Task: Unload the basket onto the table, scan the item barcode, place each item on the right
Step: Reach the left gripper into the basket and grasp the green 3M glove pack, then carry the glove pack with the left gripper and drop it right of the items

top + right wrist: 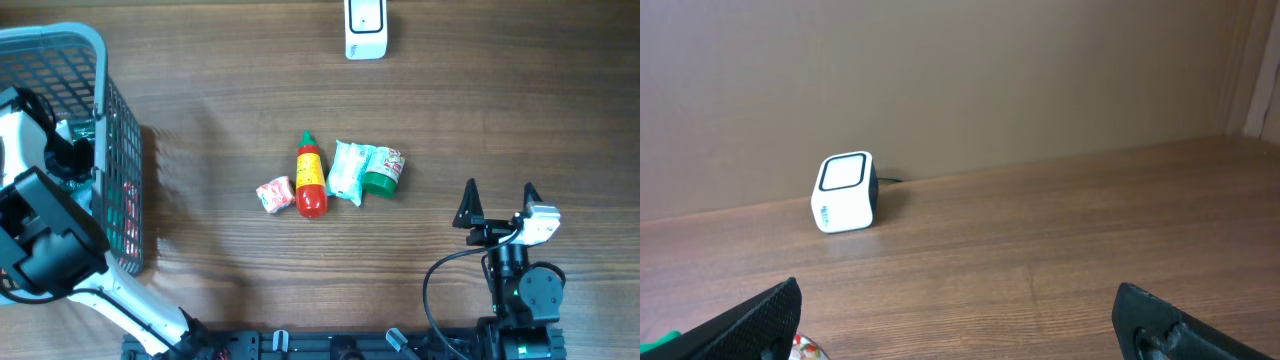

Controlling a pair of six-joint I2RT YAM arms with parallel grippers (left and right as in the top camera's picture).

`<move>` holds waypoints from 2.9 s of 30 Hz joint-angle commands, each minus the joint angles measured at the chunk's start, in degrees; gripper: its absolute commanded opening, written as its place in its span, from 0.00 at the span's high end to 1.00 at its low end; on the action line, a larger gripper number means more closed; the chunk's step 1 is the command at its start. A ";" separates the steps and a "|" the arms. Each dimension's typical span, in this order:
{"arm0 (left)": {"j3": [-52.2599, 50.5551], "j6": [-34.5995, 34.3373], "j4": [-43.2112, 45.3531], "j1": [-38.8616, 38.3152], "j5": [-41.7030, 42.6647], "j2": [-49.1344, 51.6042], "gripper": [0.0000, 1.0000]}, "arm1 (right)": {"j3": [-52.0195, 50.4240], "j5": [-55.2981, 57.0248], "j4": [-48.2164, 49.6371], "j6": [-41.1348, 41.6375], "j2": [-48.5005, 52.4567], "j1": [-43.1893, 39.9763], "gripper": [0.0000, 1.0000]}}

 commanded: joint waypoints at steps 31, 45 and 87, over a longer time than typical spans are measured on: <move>5.18 -17.53 9.35 -0.37 1.33 -34.99 0.96 | -0.07 -0.92 0.26 -0.72 -0.04 0.02 0.00; 4.07 -18.67 3.76 -31.19 40.76 -49.68 0.96 | -0.07 -0.92 0.26 -0.70 -0.04 0.02 0.00; 3.98 -60.89 47.60 -79.12 29.38 1.84 0.78 | -0.07 -0.92 0.28 -0.70 -0.04 0.02 0.00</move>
